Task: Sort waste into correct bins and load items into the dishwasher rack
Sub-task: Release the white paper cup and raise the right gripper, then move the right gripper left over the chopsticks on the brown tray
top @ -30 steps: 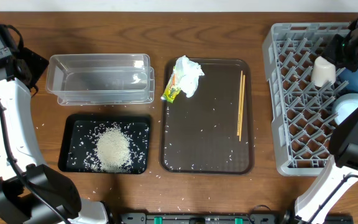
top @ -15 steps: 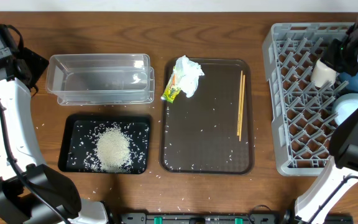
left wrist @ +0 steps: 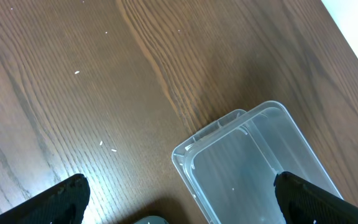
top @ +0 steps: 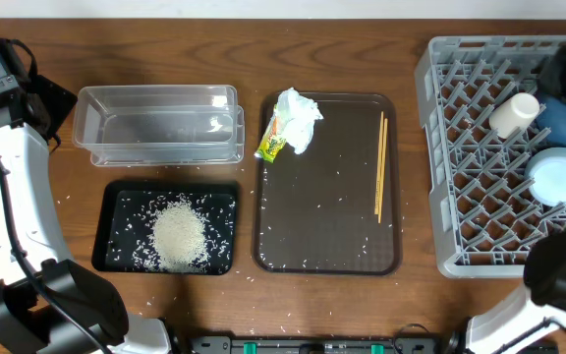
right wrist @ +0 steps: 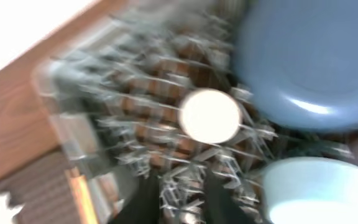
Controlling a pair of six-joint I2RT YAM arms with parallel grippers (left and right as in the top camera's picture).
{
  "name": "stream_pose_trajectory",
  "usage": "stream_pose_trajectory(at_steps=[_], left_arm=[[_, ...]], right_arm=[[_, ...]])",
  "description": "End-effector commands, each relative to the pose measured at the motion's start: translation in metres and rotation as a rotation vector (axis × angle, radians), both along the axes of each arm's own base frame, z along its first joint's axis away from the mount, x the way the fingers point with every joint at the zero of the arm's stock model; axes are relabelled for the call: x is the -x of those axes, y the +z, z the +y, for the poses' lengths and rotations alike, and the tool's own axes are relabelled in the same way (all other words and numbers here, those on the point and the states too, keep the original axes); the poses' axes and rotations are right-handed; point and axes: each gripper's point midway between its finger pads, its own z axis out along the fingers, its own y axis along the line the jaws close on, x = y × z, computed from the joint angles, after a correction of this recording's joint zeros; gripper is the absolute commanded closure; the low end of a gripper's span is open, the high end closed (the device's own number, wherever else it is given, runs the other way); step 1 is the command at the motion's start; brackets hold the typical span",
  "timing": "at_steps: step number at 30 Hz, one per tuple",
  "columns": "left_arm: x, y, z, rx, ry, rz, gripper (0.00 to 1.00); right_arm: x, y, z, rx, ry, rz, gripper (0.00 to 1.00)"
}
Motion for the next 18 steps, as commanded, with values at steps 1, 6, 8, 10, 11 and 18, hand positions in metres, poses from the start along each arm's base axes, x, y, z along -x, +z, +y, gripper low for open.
stream_pose_trajectory(at_steps=[1, 6, 8, 10, 11, 18], left_arm=[[0.002, 0.005, 0.000, -0.006, 0.007, -0.010, 0.02], [0.002, 0.005, 0.000, -0.006, 0.008, -0.009, 0.02], [0.002, 0.005, 0.000, -0.006, 0.008, -0.009, 0.02], [0.002, 0.005, 0.000, -0.006, 0.008, -0.009, 0.02], [0.002, 0.005, 0.000, -0.006, 0.008, -0.009, 0.02], [0.002, 0.005, 0.000, -0.006, 0.008, -0.009, 0.02]], right_arm=[[-0.013, 0.035, 0.074, -0.122, 0.293, -0.146, 0.69], [-0.022, 0.034, 0.138, -0.090, 0.422, -0.142, 0.38], [-0.024, 0.023, 0.161, -0.035, 0.451, -0.104, 0.34], [-0.025, 0.010, 0.178, 0.026, 0.461, -0.059, 0.33], [-0.025, 0.002, 0.188, 0.056, 0.461, -0.031, 0.33], [-0.005, -0.046, 0.253, 0.044, 0.555, 0.131, 0.01]])
